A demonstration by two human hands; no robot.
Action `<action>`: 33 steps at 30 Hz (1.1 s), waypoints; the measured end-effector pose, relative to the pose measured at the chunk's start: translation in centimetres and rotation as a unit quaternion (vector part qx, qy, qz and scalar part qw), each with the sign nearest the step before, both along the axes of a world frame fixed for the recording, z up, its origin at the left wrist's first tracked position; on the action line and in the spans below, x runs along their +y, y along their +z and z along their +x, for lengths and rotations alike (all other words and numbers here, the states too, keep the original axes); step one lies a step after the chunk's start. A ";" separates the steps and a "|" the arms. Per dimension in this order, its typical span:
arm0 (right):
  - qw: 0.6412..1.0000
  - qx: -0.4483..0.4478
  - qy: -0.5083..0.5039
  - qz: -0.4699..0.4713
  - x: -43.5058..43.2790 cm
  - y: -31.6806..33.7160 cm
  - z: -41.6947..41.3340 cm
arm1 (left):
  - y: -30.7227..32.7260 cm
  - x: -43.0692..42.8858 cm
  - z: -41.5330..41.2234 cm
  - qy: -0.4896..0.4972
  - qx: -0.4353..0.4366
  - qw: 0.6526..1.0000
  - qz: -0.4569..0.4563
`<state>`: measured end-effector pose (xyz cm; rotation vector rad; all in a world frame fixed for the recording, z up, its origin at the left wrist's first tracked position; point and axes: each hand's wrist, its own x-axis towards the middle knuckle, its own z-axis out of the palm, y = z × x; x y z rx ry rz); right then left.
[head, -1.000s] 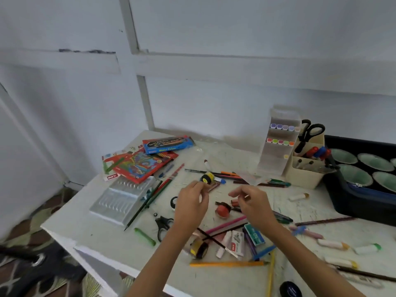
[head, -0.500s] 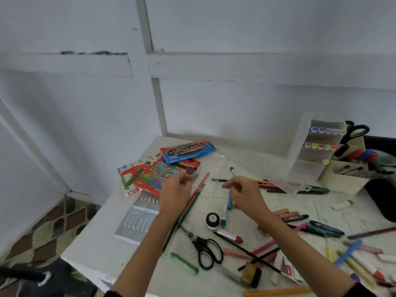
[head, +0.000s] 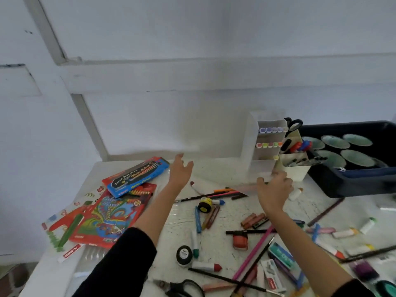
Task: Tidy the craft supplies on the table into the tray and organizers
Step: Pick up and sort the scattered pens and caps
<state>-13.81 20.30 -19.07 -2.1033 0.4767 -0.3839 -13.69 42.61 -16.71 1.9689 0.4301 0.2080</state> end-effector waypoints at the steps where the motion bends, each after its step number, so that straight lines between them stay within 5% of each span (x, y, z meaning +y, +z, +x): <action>1: 0.999 0.021 0.005 0.033 -0.5 -0.2 0.3 | -0.2 -0.3 0.9 -0.008 0.015 1.000 -0.014; 6: 0.986 0.082 0.063 0.133 -1.6 -0.1 0.4 | -1.6 -1.2 3.4 -0.029 0.056 0.997 -0.048; 13: 0.991 -0.007 0.050 0.120 -3.6 2.3 -1.2 | 0.6 -3.1 0.8 0.071 -0.048 0.995 -0.054; 33: 0.984 -0.008 0.019 0.176 -20.6 1.8 -17.4 | -0.9 -20.8 -20.7 0.060 -0.088 0.987 -0.118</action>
